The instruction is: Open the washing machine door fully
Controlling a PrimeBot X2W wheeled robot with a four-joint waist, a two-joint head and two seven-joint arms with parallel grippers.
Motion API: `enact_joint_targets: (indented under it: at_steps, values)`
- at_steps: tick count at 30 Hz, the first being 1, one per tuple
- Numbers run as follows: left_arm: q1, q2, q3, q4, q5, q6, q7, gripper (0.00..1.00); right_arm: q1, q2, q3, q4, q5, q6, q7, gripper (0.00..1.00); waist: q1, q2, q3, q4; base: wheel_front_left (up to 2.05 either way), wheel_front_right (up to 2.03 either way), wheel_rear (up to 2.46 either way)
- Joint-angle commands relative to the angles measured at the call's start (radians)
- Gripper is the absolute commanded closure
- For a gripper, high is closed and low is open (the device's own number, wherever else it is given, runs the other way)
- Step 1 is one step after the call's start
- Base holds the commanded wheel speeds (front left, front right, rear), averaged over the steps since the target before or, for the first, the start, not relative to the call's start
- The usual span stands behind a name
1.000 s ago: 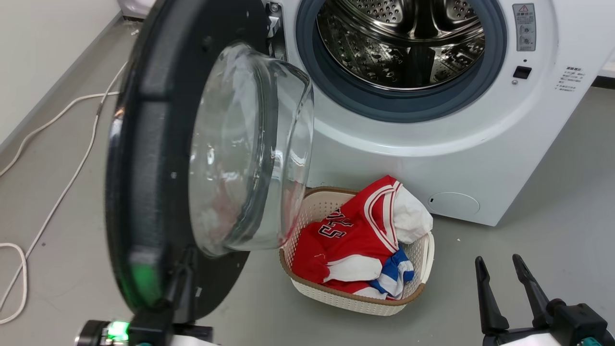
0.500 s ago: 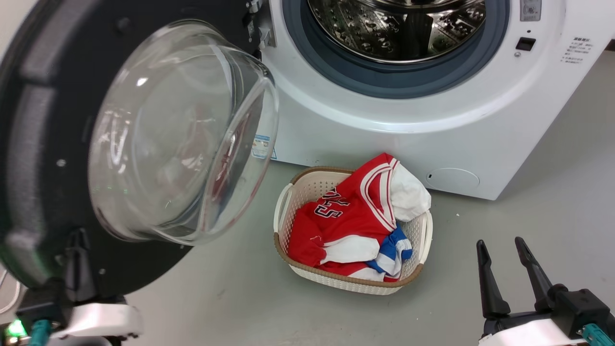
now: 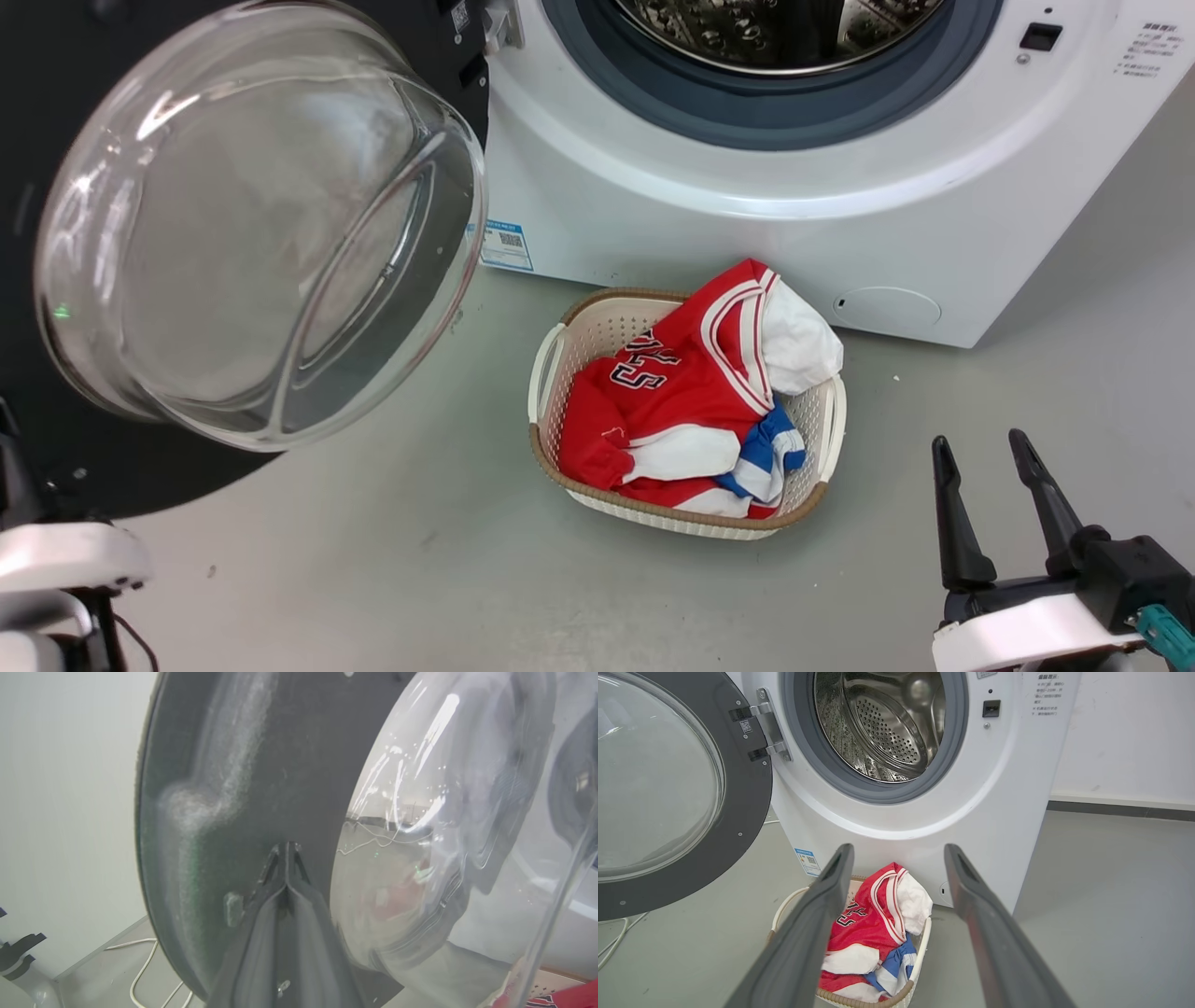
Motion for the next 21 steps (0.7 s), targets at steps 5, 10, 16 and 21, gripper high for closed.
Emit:
enact_joint_targets:
  at_steps: [5,10,16,21]
  values:
    - [-0.090,0.035,0.049,0.098,-0.018,-0.037,0.003,1.00,-0.029,0.003,0.006,-0.004,-0.014,0.000,-0.002,0.00,-0.0001,0.0000,0.032,-0.008,0.00,0.00,0.00]
    - [-0.148,0.059,0.096,0.158,-0.022,-0.060,0.003,1.00,-0.045,0.003,0.008,-0.007,-0.018,0.000,-0.002,0.00,-0.0001,0.0000,0.054,-0.020,0.00,0.00,0.00]
    - [-0.211,0.092,0.141,0.214,-0.007,-0.092,0.001,1.00,-0.058,0.003,0.003,-0.010,-0.024,0.000,-0.002,0.00,-0.0001,0.0000,0.073,-0.028,0.00,0.00,0.00]
    - [-0.254,0.105,0.169,0.259,0.005,-0.113,0.000,1.00,-0.062,0.003,0.007,-0.009,-0.026,0.000,-0.002,0.00,-0.0001,0.0000,0.082,-0.035,0.00,0.00,0.00]
